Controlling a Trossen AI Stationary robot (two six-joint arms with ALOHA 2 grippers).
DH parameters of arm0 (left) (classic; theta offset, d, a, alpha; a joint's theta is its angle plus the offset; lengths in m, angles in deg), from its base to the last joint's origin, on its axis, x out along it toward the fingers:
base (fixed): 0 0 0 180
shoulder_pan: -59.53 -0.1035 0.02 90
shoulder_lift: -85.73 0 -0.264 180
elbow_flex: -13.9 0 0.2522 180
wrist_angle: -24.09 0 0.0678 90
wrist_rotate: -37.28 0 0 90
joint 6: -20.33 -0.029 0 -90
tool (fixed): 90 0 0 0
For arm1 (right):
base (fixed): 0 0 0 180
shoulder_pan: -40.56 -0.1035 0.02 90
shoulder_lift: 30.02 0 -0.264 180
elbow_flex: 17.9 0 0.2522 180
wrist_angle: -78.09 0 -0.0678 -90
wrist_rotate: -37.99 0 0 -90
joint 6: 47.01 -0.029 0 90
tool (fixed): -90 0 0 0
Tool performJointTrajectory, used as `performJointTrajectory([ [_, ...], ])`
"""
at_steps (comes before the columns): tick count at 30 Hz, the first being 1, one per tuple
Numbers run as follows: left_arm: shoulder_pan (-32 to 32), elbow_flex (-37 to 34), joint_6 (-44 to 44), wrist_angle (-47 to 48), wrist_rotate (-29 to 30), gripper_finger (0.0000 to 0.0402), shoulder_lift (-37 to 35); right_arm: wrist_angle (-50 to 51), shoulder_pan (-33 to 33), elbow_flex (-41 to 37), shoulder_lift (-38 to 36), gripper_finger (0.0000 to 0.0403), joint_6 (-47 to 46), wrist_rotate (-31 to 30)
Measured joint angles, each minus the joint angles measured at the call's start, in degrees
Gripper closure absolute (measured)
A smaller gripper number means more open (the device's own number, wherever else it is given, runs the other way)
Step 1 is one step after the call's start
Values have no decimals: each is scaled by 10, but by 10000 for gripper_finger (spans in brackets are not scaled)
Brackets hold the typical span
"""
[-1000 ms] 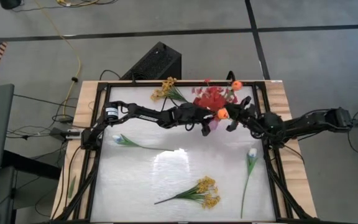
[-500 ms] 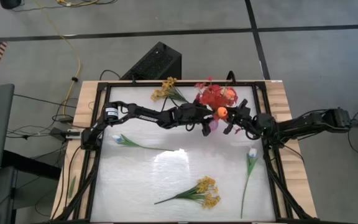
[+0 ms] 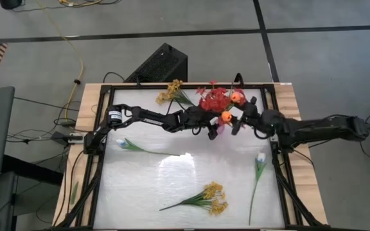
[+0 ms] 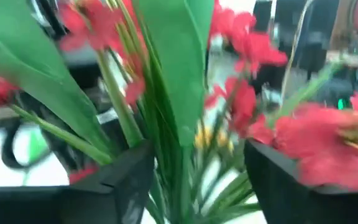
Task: Sort flowers into vase by color
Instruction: Put the orange flower into the pink flower vase
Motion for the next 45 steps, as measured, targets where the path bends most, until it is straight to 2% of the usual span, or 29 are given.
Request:
performJointTrajectory([
  [3, 0, 0, 0, 4, -3, 151, 0, 167, 7, 57, -22, 93, -28, 0],
  [7, 0, 0, -5, 4, -5, 151, -1, 295, 5, 117, -34, 58, -25, 1],
  [11, 0, 0, -14, 12, -5, 150, -12, 347, 5, 162, -41, 40, -1, 15],
  [16, 0, 0, -14, 32, -3, 150, -26, 395, 5, 208, -43, 37, 6, 26],
  [20, 1, 1, -15, 37, -4, 150, -29, 428, 6, 211, -40, 37, -9, 46],
  [24, 2, 1, -15, 41, -9, 150, -28, 437, 5, 211, -35, 37, 29, 47],
  [30, 3, 1, -15, 55, -10, 150, -28, 530, 5, 238, -31, 37, 104, 47],
  [34, 3, 1, -15, 55, -10, 150, -28, 502, 4, 244, -31, 37, 188, 30],
  [37, 3, 1, -15, 53, -10, 150, -28, 444, 5, 244, -31, 37, 228, -21],
  [41, 4, 1, -13, 58, -11, 150, -28, 383, 10, 244, -32, 37, 186, -44],
  [45, 4, 1, -14, 65, -11, 150, -28, 394, 19, 244, -33, 37, 97, -44],
])
